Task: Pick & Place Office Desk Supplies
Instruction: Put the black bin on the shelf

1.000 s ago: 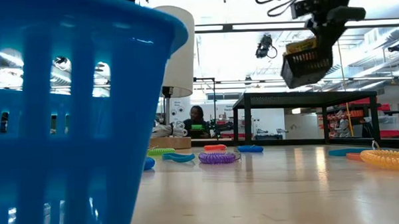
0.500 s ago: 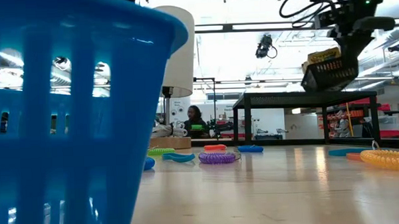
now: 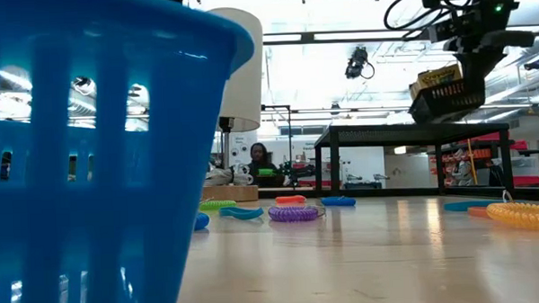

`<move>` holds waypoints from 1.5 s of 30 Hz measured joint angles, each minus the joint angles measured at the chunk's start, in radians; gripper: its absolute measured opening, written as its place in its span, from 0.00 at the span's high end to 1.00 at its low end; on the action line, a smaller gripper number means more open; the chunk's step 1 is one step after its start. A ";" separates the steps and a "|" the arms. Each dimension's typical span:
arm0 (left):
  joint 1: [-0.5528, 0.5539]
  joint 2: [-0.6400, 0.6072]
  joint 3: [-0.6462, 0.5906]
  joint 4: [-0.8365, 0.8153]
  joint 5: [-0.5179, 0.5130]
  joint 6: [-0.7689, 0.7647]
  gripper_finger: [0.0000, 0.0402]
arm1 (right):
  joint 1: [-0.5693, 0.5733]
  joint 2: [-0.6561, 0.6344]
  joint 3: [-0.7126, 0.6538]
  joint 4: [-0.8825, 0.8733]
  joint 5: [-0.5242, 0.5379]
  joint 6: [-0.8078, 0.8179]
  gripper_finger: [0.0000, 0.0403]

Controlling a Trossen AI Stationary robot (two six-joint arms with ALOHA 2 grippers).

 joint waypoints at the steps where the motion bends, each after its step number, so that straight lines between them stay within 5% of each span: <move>1: 0.000 0.000 0.000 0.000 0.000 0.000 0.87 | -0.008 0.000 0.000 0.000 0.000 -0.011 1.00; 26: 0.000 0.000 0.000 0.008 0.000 0.000 0.87 | -0.205 -0.002 -0.110 0.072 -0.116 -0.193 0.99; 45: 0.000 0.000 0.000 0.008 0.000 0.001 0.87 | -0.206 0.001 -0.114 0.047 -0.119 -0.138 0.80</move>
